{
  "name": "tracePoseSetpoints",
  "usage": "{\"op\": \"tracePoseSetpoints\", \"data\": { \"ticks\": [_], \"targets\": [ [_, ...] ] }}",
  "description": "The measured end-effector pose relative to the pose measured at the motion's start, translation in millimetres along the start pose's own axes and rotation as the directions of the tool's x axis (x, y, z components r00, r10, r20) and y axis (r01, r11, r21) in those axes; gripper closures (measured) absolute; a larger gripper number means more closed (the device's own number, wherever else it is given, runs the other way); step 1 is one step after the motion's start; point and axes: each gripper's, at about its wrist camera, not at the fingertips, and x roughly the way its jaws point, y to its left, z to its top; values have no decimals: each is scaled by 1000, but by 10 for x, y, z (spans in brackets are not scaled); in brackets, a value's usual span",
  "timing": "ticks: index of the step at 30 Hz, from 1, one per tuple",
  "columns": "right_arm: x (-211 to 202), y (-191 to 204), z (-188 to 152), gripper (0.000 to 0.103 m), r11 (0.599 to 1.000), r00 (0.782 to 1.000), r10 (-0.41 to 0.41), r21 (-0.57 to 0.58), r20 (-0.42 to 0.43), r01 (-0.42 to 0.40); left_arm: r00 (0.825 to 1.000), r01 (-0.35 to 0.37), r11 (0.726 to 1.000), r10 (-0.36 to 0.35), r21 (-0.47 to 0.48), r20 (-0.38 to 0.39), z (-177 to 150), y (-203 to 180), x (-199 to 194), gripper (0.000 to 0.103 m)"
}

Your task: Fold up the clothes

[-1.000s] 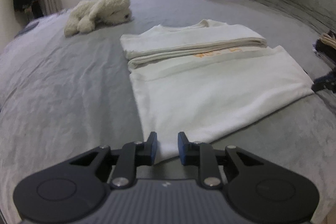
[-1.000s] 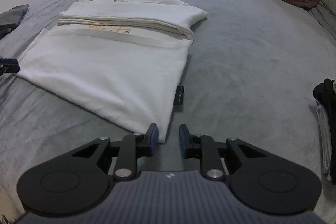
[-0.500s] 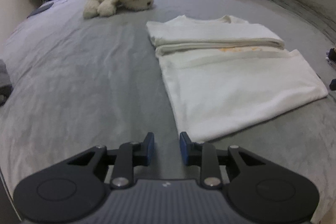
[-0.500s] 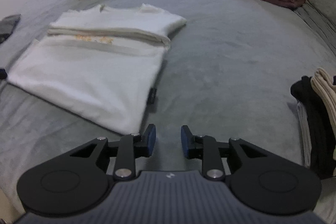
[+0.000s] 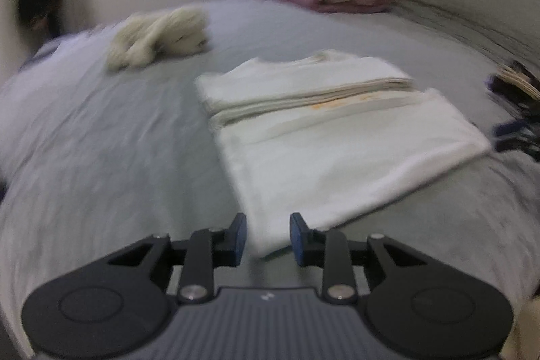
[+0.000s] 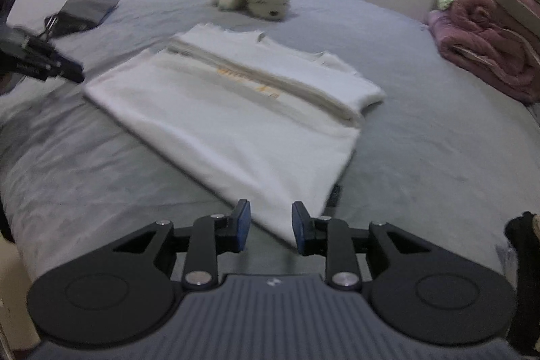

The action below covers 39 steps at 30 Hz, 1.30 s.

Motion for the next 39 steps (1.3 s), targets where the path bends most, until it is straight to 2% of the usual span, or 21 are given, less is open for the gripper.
{"op": "tracePoseSetpoints", "data": {
  "ticks": [2, 6, 12, 17, 27, 32, 39],
  "targets": [
    [57, 51, 5, 75, 1000, 1000, 26, -10, -13, -26, 999, 35, 997, -36, 66, 22, 4, -132, -10, 68],
    [117, 207, 25, 74, 996, 1000, 23, -85, -10, -24, 1000, 26, 985, -24, 170, -13, -17, -272, 151, 64],
    [243, 362, 10, 73, 987, 999, -4, -158, -33, -2, 998, 13, 950, 7, 313, -61, -56, -438, 385, 64],
    [350, 371, -34, 73, 970, 995, -86, -231, -45, 74, 996, 17, 954, 11, 300, -91, -31, -342, 406, 64],
    [429, 234, -50, 73, 967, 990, -125, -233, -67, 106, 992, 32, 967, 1, 255, -127, -34, -171, 402, 64],
    [406, 115, -79, 71, 968, 987, -135, -222, -86, 113, 991, 40, 962, -4, 270, -131, -69, -154, 370, 64],
    [367, 92, -140, 70, 957, 987, -134, -272, -88, 105, 990, 56, 963, -19, 262, -139, -60, -115, 381, 64]
  ]
}}
